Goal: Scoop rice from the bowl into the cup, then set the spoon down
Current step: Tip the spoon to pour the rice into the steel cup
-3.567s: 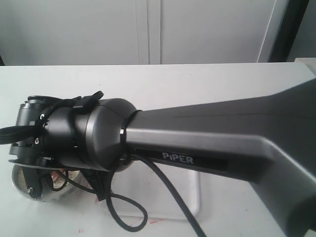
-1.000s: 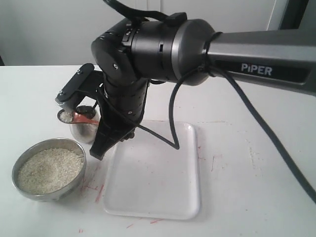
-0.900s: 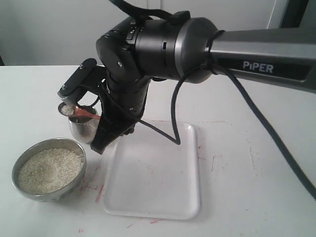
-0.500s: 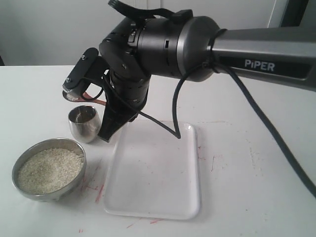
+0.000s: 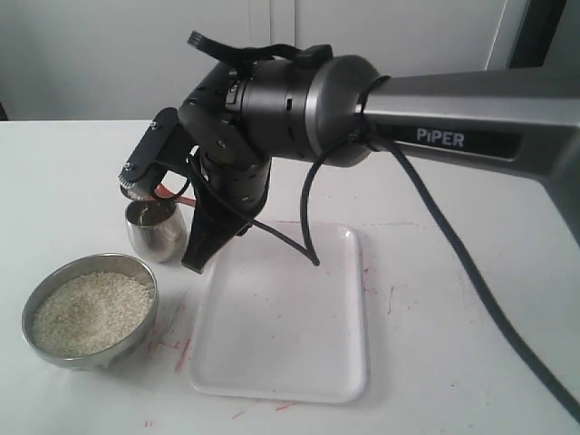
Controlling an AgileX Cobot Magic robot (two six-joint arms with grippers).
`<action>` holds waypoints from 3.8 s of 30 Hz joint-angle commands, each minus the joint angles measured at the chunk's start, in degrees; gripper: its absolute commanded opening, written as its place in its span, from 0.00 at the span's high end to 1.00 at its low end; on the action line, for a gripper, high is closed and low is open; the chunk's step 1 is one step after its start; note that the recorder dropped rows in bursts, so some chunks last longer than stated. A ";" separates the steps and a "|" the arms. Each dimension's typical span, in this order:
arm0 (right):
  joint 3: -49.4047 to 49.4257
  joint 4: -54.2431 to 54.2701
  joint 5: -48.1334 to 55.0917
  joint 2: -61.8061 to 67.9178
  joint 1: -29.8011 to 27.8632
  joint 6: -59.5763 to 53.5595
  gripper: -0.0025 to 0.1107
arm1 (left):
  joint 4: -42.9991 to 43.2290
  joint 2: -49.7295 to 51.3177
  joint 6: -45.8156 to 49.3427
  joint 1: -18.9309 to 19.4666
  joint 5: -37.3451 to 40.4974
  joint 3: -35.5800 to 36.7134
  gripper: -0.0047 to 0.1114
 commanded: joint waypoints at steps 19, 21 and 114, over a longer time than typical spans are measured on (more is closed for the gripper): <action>-5.28 -11.21 4.67 4.49 -0.68 2.67 0.95 | -0.48 0.04 -0.27 0.09 -0.27 -0.18 0.84; -5.28 -11.43 4.67 4.49 -0.55 0.94 0.95 | -0.48 0.04 -0.27 0.09 -0.27 -0.18 0.84; -5.28 -37.16 3.95 4.49 3.68 -22.39 0.95 | -0.48 0.04 -0.27 0.09 -0.27 -0.18 0.84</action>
